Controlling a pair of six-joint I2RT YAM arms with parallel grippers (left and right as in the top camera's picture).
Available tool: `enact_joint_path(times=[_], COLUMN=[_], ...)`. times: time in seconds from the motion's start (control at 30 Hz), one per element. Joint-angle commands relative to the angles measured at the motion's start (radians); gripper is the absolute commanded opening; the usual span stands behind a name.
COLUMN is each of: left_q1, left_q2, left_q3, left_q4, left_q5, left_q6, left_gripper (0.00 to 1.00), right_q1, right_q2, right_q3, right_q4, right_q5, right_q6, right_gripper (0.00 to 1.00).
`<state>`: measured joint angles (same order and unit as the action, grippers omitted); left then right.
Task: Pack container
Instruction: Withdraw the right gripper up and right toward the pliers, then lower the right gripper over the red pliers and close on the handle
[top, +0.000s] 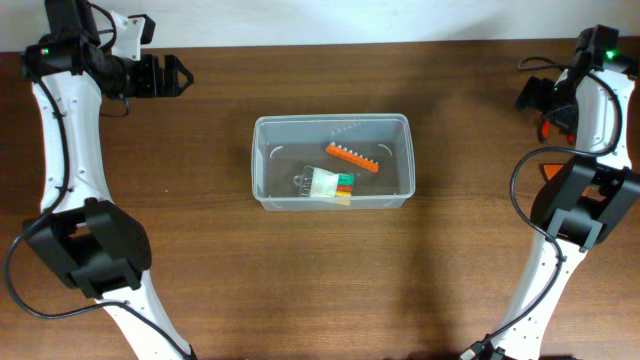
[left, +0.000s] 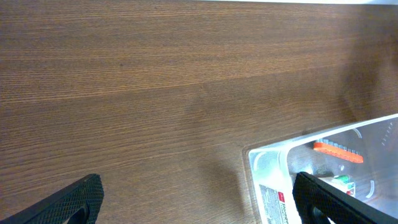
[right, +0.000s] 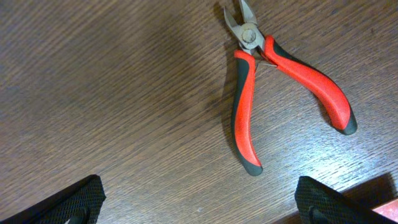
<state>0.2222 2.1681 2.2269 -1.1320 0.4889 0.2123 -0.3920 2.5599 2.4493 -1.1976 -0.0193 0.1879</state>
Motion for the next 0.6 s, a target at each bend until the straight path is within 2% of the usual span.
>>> enact_joint_path(times=[0.0, 0.57], left_q1=[0.003, 0.003], left_q2=[-0.001, -0.001], left_q3=[0.016, 0.016], left_q4=[0.002, 0.002], left_q5=[0.0, 0.0], left_q6=[-0.009, -0.009], left_gripper=[0.99, 0.99], right_q1=[-0.003, -0.008], right_q2=[0.032, 0.05], right_q3=[0.002, 0.002], right_q4=[0.0, 0.069], right_q5=[0.009, 0.009], right_q6=[0.012, 0.039], right_gripper=[0.99, 0.99])
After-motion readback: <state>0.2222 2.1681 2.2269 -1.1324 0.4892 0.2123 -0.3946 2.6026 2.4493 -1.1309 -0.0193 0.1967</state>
